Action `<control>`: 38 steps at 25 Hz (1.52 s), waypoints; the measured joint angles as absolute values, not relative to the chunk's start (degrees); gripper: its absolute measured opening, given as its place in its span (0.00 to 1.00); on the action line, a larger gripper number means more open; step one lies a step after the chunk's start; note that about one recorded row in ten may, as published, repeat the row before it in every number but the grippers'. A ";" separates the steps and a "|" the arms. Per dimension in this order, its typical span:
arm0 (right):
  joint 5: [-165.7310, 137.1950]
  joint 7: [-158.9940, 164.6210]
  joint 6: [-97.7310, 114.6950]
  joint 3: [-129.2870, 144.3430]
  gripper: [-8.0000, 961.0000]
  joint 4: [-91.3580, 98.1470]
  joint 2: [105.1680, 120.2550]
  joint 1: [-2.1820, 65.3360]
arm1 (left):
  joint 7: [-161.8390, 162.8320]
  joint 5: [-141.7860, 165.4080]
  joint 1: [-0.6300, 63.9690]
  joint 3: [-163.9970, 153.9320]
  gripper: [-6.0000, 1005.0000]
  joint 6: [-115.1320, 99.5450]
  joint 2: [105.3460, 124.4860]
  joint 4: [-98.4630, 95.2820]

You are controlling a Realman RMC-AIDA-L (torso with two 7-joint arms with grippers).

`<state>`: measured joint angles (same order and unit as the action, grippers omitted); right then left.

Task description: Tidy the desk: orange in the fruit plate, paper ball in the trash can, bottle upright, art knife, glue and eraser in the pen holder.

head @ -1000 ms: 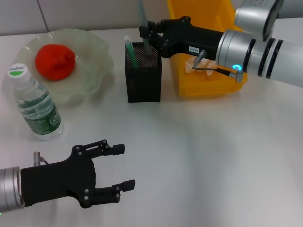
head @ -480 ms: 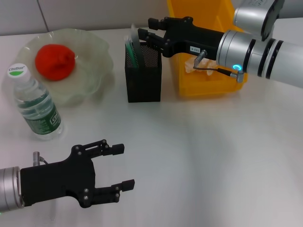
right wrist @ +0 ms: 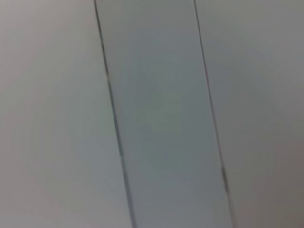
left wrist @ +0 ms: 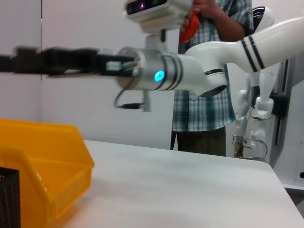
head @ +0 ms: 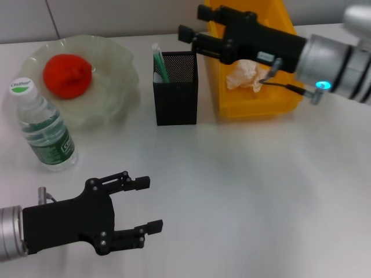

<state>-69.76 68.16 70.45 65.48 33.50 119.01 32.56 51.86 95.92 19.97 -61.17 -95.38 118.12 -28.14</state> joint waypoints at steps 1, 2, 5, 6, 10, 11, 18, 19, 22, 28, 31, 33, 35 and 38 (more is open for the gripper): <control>-70.46 70.00 72.07 65.49 0.73 35.91 119.00 30.76 | 51.86 95.92 19.97 -61.17 0.78 -95.38 118.12 -28.14; -71.43 71.71 73.66 65.50 0.75 38.21 119.00 29.30 | 51.86 95.89 19.87 -61.16 0.78 -95.41 118.12 -28.15; -75.86 75.70 80.12 64.76 0.79 43.71 118.96 25.16 | 51.86 95.67 19.41 -60.59 0.78 -95.63 117.97 -28.22; -77.82 76.26 83.08 64.06 0.80 44.92 118.95 24.04 | 51.86 95.68 19.39 -60.52 0.78 -95.62 117.96 -28.19; -87.45 76.07 92.41 58.98 0.85 45.58 118.98 22.10 | 51.86 95.84 19.27 -60.00 0.78 -95.22 117.86 -28.13; -90.10 75.52 94.53 57.59 0.86 45.18 118.97 21.91 | 51.86 95.84 19.27 -60.00 0.78 -95.22 117.86 -28.13; -99.98 66.74 100.93 55.14 0.87 41.08 119.07 19.26 | 52.57 95.89 18.55 -58.00 0.78 -94.01 116.79 -28.08; -100.86 66.39 100.80 55.08 0.87 40.29 119.02 19.26 | 52.57 95.89 18.55 -58.00 0.78 -94.01 116.79 -28.08; -102.64 66.04 100.00 55.05 0.87 38.89 118.91 19.57 | 53.34 95.94 18.20 -58.31 0.78 -92.64 116.15 -27.46; -104.48 65.87 98.66 55.32 0.87 38.64 118.89 19.69 | 54.90 96.80 18.57 -58.60 0.78 -92.58 116.08 -27.43; -104.72 65.76 97.75 55.46 0.87 38.57 118.93 19.72 | 54.99 96.83 18.45 -58.37 0.78 -92.67 116.04 -27.42; -104.73 65.70 97.33 55.61 0.87 38.57 118.93 19.80 | 54.99 96.83 18.45 -58.37 0.78 -92.67 116.04 -27.42; -104.76 65.48 97.22 55.69 0.87 38.51 118.93 20.06 | 55.04 96.86 18.25 -58.11 0.78 -92.83 116.01 -27.42; -104.78 65.34 97.12 55.70 0.87 38.20 118.94 20.27 | 55.05 96.86 18.25 -58.10 0.78 -92.83 116.01 -27.42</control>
